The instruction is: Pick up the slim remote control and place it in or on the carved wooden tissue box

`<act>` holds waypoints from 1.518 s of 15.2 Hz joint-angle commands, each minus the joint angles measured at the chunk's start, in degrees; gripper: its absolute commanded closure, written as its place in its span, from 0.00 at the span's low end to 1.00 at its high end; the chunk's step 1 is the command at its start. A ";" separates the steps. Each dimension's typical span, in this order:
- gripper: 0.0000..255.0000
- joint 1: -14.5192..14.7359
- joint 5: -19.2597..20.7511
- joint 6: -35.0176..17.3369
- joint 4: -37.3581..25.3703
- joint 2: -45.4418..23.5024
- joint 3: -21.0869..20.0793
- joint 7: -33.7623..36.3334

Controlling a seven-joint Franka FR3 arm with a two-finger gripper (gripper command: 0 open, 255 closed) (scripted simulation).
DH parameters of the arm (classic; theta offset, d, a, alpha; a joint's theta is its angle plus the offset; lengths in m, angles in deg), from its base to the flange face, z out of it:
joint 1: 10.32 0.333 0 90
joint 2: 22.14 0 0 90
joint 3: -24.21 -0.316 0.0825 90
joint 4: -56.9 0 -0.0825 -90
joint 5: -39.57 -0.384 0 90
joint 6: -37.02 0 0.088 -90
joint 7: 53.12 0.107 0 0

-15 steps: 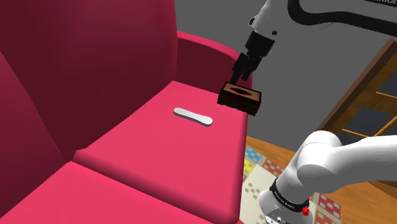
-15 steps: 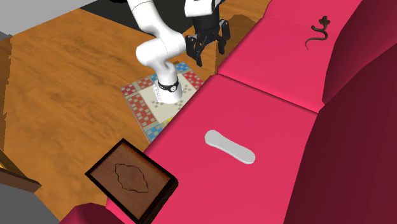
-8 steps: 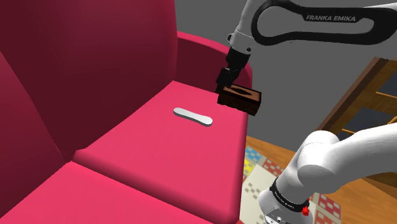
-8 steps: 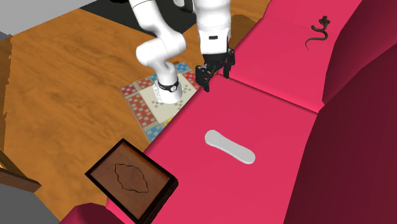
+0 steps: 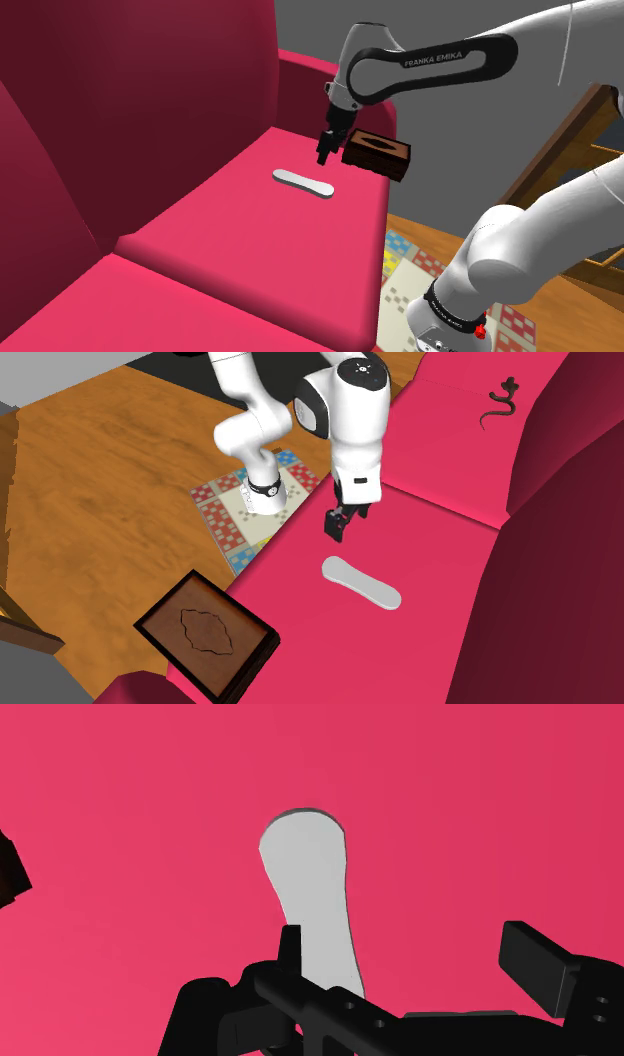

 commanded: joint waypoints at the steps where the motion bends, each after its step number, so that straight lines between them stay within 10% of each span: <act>1: 0.00 0.12 0.57 -2.54 -1.17 -4.35 0.21 -1.68; 9: 0.00 0.34 2.82 -10.56 -7.55 -21.25 0.41 -6.93; 23: 0.00 0.27 2.80 -16.25 -5.35 -24.75 0.46 -6.95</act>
